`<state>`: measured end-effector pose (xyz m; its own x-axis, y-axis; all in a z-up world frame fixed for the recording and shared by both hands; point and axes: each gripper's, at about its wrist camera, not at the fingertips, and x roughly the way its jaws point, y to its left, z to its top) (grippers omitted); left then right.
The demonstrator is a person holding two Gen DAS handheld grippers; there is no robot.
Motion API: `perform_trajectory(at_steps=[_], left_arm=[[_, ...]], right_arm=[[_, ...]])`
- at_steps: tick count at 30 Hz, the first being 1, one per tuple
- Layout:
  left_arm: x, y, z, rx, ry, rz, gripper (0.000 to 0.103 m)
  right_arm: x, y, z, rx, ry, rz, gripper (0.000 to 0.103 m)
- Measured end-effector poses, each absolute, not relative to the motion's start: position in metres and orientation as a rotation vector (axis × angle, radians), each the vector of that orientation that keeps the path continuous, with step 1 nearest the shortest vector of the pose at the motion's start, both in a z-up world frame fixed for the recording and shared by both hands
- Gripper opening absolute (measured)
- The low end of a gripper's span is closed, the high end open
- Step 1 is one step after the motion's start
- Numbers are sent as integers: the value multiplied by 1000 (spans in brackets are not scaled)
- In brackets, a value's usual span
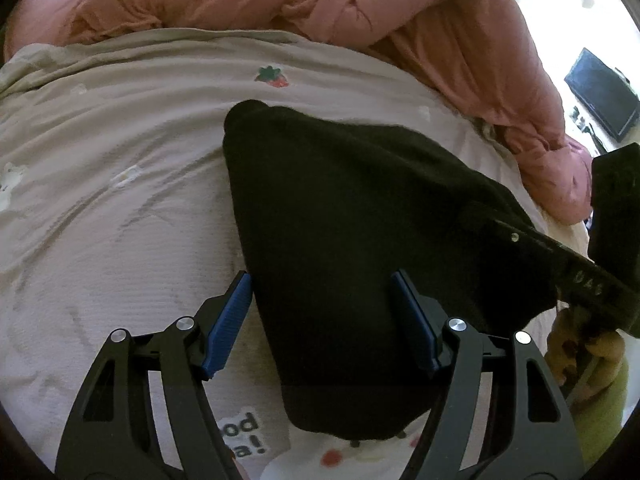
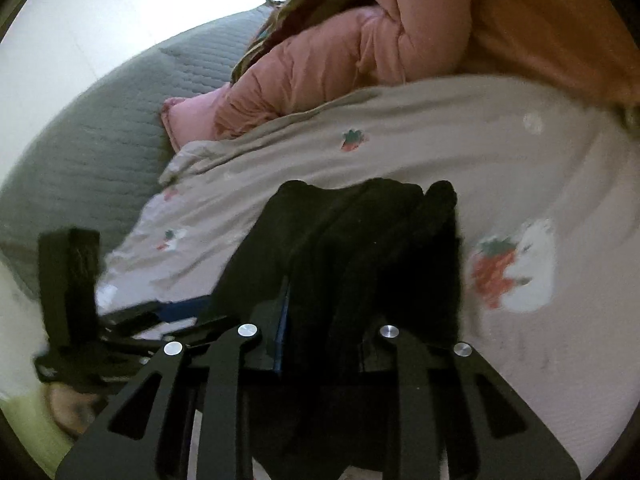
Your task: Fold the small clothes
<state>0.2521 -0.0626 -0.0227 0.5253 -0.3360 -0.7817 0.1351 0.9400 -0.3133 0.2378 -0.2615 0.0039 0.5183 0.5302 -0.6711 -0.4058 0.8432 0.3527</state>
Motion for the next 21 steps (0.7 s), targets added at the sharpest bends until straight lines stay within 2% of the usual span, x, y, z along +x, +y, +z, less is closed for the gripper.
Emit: perform_trajectory(at_steps=[3, 6, 11, 13, 15, 18, 21], left_arm=[[254, -72, -35, -200, 1024, -280, 64], [251, -73, -41, -204, 1029, -285, 65], [251, -69, -40, -205, 1028, -287, 67], [250, -69, -40, -201, 1024, -285, 67], [250, -68, -40, -207, 1023, -286, 67], [249, -66, -40, -205, 1020, -283, 67], [247, -65, -39, -202, 1017, -280, 68]], right_arm=[[248, -267, -31, 176, 962, 525, 25], [250, -287, -52, 327, 991, 527, 30], [240, -288, -45, 313, 959, 484, 35], [233, -287, -40, 274, 945, 445, 45], [225, -290, -35, 262, 934, 431, 46], [219, -290, -35, 298, 941, 445, 55], [211, -294, -35, 323, 944, 446, 56]])
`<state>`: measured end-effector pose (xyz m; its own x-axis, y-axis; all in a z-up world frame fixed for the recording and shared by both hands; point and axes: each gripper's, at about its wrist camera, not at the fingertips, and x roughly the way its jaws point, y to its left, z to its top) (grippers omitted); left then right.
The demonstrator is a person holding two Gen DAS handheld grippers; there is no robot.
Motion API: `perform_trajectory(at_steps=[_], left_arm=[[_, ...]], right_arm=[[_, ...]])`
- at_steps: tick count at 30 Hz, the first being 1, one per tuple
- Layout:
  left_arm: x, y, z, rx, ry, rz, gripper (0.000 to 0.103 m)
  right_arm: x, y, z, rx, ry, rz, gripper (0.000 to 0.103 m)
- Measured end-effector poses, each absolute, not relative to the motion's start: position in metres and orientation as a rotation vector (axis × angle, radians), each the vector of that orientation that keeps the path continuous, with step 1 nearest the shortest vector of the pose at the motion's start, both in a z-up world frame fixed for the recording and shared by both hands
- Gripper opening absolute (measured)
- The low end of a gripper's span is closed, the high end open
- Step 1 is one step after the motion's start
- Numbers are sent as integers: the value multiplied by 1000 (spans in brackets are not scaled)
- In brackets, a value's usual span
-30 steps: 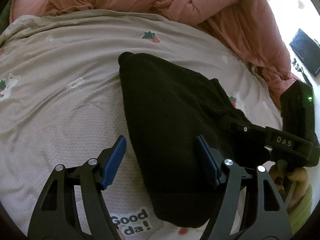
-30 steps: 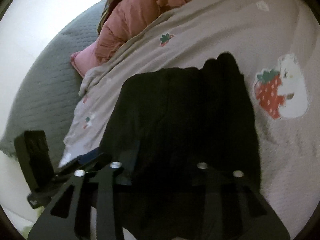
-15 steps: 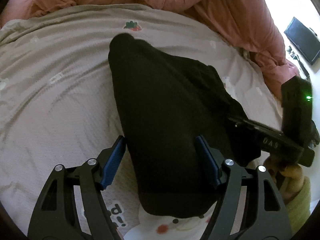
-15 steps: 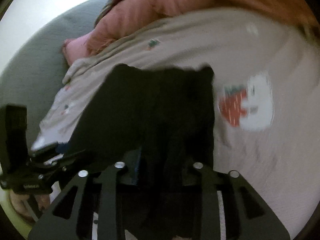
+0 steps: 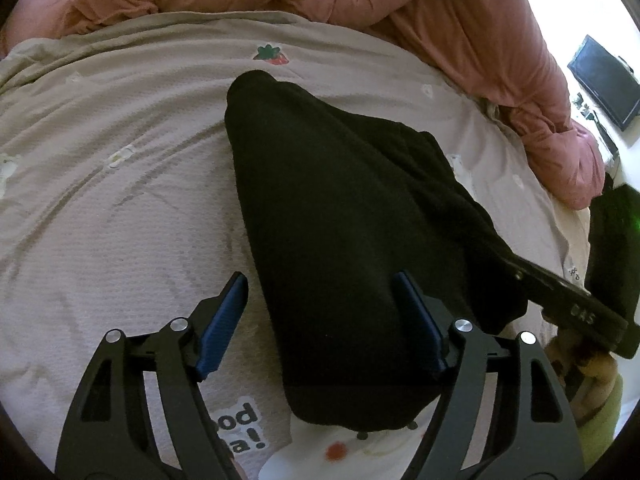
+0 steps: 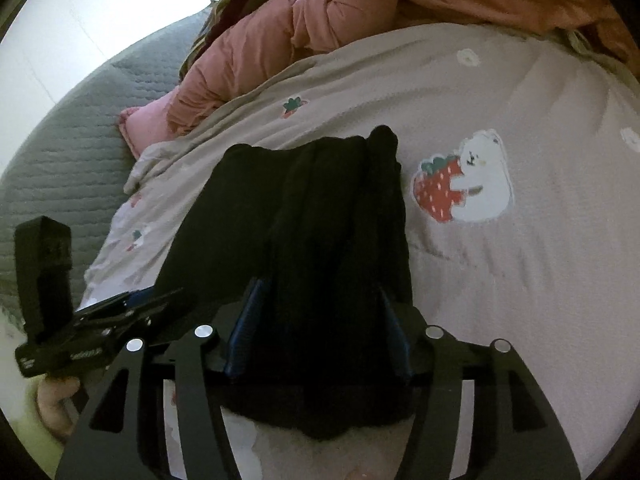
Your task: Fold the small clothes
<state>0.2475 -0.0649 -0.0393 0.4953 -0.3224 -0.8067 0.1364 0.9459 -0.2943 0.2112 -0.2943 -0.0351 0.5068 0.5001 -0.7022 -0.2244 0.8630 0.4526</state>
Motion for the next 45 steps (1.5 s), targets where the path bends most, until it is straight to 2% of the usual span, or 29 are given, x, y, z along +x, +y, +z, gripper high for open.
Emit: perform_trajectory(at_steps=[5, 6, 10, 12, 15, 17, 18, 21, 22, 24, 26, 27, 29, 31, 33, 34, 41, 45], left_arm=[[243, -65, -37, -179, 1002, -278, 68], [243, -65, -37, -176, 1001, -277, 68], [239, -67, -35, -158, 990, -275, 68], [238, -67, -34, -158, 979, -255, 68], [236, -67, -34, -147, 974, -257, 69], [235, -67, -36, -150, 975, -258, 69], [235, -66, -38, -157, 976, -257, 69], [232, -64, -38, -173, 975, -256, 69], [230, -64, -38, -172, 972, -254, 69], [228, -62, -36, -177, 966, -251, 70], [225, -60, -34, -181, 960, -242, 74], [224, -59, -33, -182, 954, -240, 75], [218, -58, -29, -180, 938, -238, 75], [213, -58, -25, -169, 924, -233, 75], [208, -57, -22, -158, 913, -226, 79], [205, -57, -20, -152, 907, -224, 80], [183, -50, -3, -136, 851, -200, 93], [165, -42, 10, -120, 809, -160, 93]], right_arm=[[200, -293, -35, 294, 937, 409, 54], [199, -293, -35, 285, 937, 403, 52], [194, -288, -34, 261, 926, 415, 31], [191, -284, -34, 229, 918, 407, 27], [189, -281, -37, 203, 917, 381, 26], [191, -282, -43, 213, 928, 369, 31], [192, -285, -46, 226, 936, 358, 39], [190, -291, -46, 274, 936, 356, 44], [187, -291, -43, 272, 927, 350, 50], [182, -290, -37, 255, 907, 341, 52], [174, -289, -31, 226, 890, 314, 66], [171, -289, -29, 217, 881, 302, 77], [162, -290, -22, 211, 856, 291, 79], [153, -291, -14, 207, 825, 279, 89], [145, -291, -6, 195, 793, 280, 92], [140, -290, 0, 182, 778, 273, 96], [106, -287, 31, 150, 657, 253, 98], [86, -286, 42, 116, 604, 223, 98]])
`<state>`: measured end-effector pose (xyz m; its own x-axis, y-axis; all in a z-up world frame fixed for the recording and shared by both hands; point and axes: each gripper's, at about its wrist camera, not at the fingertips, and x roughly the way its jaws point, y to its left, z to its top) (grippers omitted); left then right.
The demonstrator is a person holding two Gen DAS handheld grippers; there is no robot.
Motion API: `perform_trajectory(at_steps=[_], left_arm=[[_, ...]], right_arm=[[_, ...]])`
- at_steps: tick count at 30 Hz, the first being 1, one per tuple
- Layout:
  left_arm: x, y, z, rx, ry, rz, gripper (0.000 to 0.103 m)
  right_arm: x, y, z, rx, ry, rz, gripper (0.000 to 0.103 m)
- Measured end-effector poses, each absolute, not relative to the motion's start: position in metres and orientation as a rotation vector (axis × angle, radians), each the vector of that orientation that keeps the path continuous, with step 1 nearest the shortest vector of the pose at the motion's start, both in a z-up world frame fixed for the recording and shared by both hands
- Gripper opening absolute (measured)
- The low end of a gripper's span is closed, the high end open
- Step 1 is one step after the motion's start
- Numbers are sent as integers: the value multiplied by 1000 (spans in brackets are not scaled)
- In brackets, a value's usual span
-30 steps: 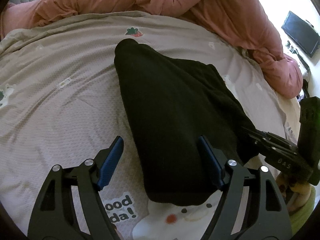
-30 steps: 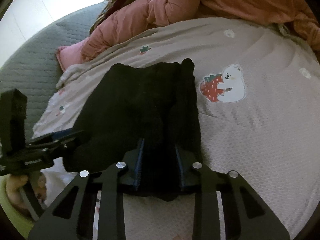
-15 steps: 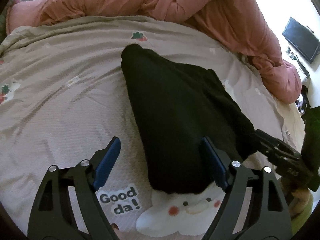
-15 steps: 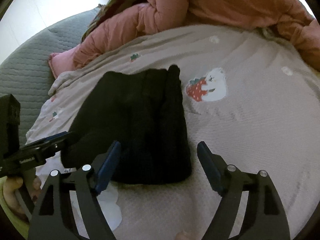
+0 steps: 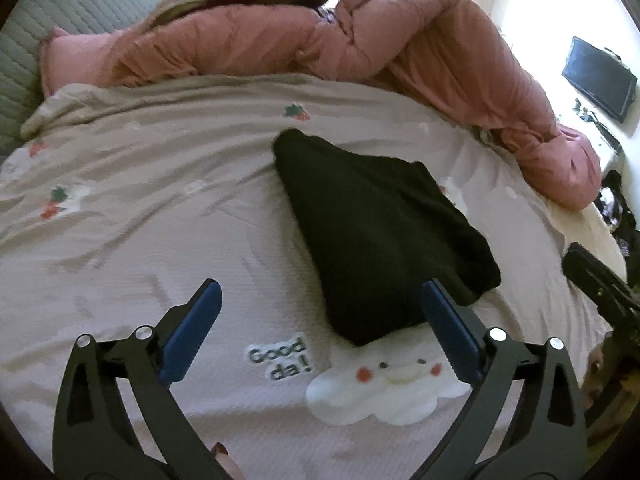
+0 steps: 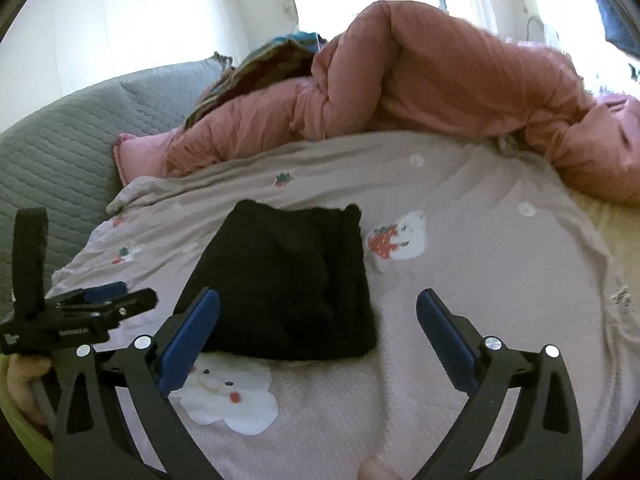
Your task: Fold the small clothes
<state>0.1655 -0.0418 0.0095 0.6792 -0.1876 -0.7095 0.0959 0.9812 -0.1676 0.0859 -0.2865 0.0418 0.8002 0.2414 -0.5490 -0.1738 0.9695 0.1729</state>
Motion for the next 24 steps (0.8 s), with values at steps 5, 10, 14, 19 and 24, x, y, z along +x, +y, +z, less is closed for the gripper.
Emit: perform_trajectory(at_steps=[5, 10, 14, 19, 24], left_arm=[[143, -30, 16, -118, 773, -125, 93], [121, -19, 11, -112, 782, -108, 93], [105, -14, 7, -92, 782, -101, 93], [89, -11, 3, -89, 784, -102, 93], [77, -14, -8, -99, 802, -108, 93]], right_arm=[[66, -287, 44, 145, 599, 217, 98], [50, -279, 43, 88, 589, 193, 98], [39, -275, 43, 48, 571, 162, 98], [24, -272, 41, 26, 558, 151, 98], [16, -265, 33, 13, 582, 159, 98]])
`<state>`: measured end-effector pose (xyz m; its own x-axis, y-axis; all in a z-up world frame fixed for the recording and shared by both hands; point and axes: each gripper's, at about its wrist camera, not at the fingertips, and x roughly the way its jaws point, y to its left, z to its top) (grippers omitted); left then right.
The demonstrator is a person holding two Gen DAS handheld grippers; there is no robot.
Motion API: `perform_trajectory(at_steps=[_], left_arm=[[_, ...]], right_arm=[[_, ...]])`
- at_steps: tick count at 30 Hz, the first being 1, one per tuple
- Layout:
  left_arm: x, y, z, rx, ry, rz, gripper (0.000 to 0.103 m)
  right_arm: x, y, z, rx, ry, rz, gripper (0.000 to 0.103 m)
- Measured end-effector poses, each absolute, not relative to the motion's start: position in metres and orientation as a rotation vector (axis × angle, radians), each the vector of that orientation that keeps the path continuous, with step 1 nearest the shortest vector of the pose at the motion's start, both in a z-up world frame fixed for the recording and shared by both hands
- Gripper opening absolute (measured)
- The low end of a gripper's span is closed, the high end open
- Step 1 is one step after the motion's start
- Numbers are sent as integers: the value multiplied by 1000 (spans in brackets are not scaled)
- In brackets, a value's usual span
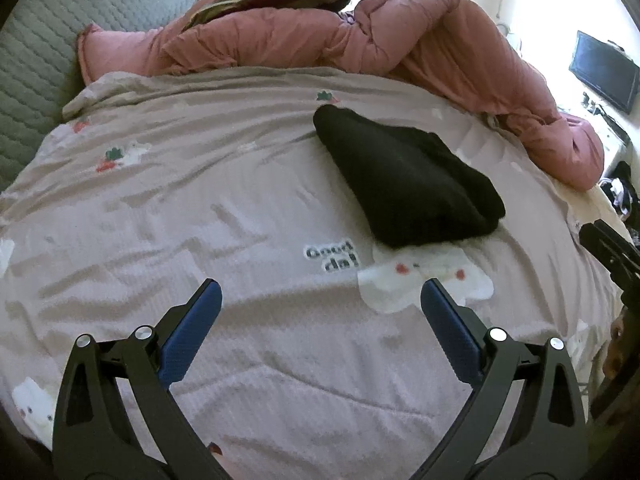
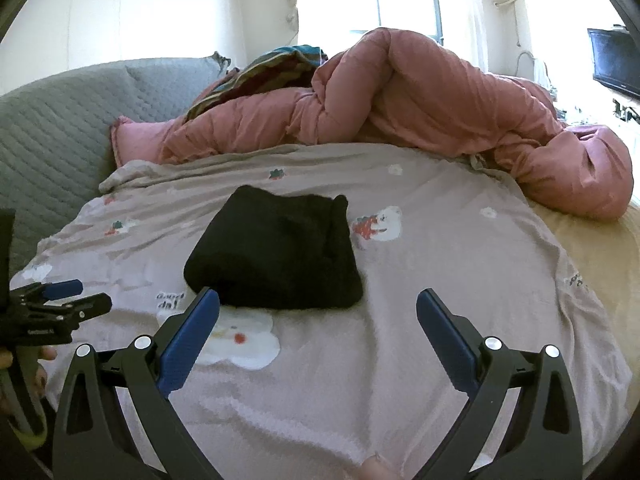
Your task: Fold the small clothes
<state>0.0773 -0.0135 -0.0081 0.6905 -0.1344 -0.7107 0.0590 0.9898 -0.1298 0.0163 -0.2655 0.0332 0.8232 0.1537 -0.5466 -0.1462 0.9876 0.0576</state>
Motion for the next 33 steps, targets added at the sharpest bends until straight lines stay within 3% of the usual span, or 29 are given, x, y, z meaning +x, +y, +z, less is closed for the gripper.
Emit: perform_trajectory(at_steps=[11, 33], left_arm=[[66, -15, -37, -120, 843, -96, 93], [64, -13, -36, -100, 849, -68, 93]], right_arm=[[11, -242, -19, -11, 705, 128, 98], [11, -247, -14, -2, 694, 117, 98]])
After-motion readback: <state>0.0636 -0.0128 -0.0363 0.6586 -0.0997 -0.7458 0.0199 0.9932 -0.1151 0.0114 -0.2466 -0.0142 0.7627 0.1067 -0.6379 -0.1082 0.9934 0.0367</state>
